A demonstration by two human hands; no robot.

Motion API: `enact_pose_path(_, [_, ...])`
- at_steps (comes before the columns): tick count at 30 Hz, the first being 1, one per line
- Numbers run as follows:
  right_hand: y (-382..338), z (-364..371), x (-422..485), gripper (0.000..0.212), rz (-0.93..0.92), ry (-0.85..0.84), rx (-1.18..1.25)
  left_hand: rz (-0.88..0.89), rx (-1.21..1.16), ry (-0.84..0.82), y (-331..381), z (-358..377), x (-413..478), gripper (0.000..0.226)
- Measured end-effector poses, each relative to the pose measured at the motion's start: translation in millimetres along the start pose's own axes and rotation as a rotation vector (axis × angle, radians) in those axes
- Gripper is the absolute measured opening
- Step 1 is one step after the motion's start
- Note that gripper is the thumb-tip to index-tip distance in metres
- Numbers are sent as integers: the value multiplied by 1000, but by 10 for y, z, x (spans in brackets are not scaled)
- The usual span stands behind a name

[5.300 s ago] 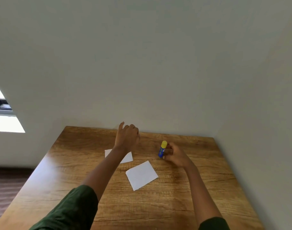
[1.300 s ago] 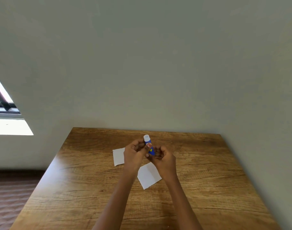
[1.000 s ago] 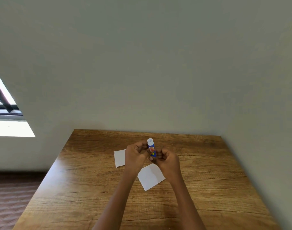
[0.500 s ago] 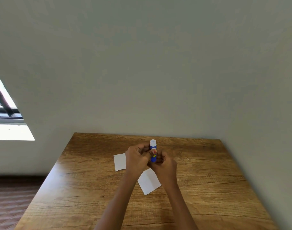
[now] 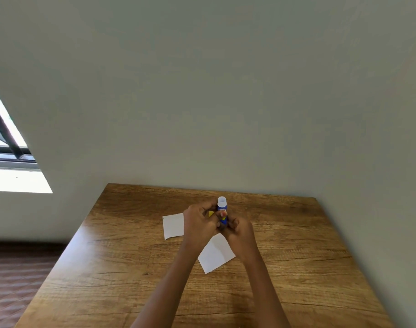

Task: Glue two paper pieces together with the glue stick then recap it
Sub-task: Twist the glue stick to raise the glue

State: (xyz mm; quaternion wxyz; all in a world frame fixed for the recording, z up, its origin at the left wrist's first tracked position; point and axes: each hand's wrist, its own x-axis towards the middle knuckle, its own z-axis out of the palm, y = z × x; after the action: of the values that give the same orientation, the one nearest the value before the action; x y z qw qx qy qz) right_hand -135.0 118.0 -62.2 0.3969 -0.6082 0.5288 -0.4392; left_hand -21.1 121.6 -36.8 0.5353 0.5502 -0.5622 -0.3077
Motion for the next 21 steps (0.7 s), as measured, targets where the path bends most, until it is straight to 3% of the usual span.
enact_pose_path(3, [1, -26, 39, 28, -18, -79, -67, 23, 31, -14, 7, -2, 1, 25])
enact_pose_path(6, [24, 14, 42, 10, -37, -70, -116, 17, 55, 13, -1, 21, 12, 25])
enact_pose_path(10, [8, 79, 10, 30, 2, 167, 0, 3, 63, 99, 10, 35, 4, 23])
enact_pose_path(15, [15, 140, -7, 23, -24, 289, 68, 3, 55, 117, 8, 47, -8, 25])
enact_pose_path(21, [79, 117, 17, 20, -18, 211, 74, -10, 81, 96, -24, 26, 10, 28])
